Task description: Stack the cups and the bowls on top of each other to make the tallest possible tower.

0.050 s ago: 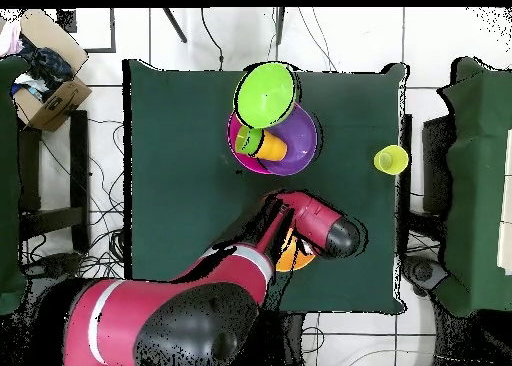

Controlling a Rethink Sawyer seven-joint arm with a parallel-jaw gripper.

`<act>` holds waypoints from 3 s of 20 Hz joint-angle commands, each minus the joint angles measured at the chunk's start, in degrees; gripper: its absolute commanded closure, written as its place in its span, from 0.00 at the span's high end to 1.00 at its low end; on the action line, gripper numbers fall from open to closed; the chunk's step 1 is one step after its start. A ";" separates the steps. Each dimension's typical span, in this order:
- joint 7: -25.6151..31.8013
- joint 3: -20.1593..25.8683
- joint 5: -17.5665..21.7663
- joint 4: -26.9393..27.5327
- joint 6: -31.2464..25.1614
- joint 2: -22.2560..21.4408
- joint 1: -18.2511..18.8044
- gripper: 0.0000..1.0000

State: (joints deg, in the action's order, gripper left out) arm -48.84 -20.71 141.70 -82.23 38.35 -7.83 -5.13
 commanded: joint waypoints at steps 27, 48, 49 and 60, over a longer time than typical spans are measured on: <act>-0.63 3.55 -1.58 -1.67 1.82 0.81 0.18 0.00; -6.35 -5.79 0.54 -5.26 25.57 -21.93 -5.84 0.00; -6.70 -5.76 0.47 -4.63 26.47 -22.33 -5.96 0.00; -9.20 -3.16 -1.28 3.22 31.48 -24.43 -4.44 0.00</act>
State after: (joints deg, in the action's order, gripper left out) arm -48.84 -30.82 141.56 -84.96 67.46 -31.67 -10.35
